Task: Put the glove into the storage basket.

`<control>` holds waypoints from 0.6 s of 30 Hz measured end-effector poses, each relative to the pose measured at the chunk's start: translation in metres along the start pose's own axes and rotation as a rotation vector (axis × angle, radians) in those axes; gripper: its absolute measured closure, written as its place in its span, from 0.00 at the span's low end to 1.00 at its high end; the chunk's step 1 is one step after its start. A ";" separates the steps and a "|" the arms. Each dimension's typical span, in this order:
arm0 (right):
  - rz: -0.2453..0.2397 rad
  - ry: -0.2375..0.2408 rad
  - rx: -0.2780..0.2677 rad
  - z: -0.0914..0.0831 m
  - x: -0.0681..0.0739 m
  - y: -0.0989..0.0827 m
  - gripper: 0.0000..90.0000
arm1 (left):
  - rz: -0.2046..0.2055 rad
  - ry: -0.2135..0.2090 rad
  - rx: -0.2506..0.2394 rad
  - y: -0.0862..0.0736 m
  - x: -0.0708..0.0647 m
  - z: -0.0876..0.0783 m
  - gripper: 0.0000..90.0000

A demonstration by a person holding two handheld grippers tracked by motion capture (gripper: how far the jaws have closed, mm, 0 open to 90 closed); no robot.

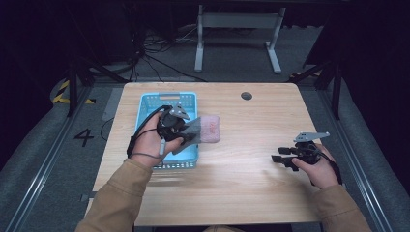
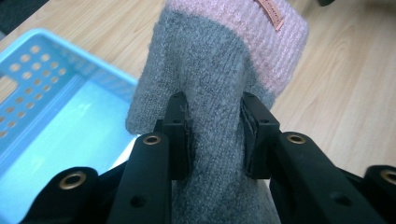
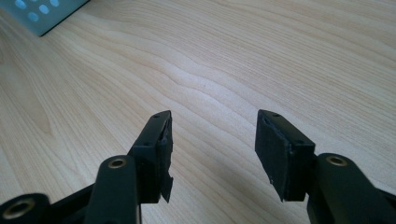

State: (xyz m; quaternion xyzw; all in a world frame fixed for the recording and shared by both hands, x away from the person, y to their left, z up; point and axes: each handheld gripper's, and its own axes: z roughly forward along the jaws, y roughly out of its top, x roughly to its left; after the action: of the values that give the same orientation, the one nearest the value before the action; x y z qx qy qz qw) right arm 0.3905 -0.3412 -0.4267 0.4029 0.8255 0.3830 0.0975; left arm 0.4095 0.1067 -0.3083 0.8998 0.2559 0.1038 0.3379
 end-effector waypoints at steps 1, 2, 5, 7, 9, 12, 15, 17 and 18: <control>-0.001 0.000 0.000 0.000 0.000 0.000 0.52 | -0.009 0.003 0.002 -0.002 0.004 -0.001 0.76; 0.000 0.000 0.000 0.000 0.000 0.000 0.52 | -0.010 0.006 0.003 -0.003 0.008 -0.002 0.76; 0.006 -0.005 -0.002 0.000 0.000 -0.001 0.52 | -0.017 0.014 -0.002 -0.009 0.018 -0.006 0.76; 0.003 -0.008 -0.001 -0.001 0.000 -0.003 0.52 | -0.022 0.019 -0.004 -0.013 0.024 -0.008 0.76; 0.006 -0.011 0.002 -0.002 0.001 -0.004 0.52 | -0.025 0.020 -0.009 -0.016 0.031 -0.008 0.76; 0.009 -0.016 0.002 -0.004 0.002 -0.006 0.52 | -0.022 0.030 -0.003 -0.021 0.040 -0.009 0.76; 0.011 -0.023 0.002 -0.005 0.002 -0.008 0.52 | -0.026 0.032 0.007 -0.025 0.048 -0.009 0.76; 0.017 -0.026 0.004 -0.007 0.002 -0.009 0.52 | -0.030 0.031 0.018 -0.028 0.052 -0.008 0.76; 0.020 -0.028 0.004 -0.007 0.001 -0.010 0.52 | -0.027 0.031 0.020 -0.029 0.055 -0.007 0.76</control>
State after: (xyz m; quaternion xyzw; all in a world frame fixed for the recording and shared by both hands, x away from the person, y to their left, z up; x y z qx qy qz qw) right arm 0.3801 -0.3479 -0.4288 0.4165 0.8209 0.3766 0.1043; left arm 0.4422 0.1585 -0.3218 0.8978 0.2741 0.1107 0.3264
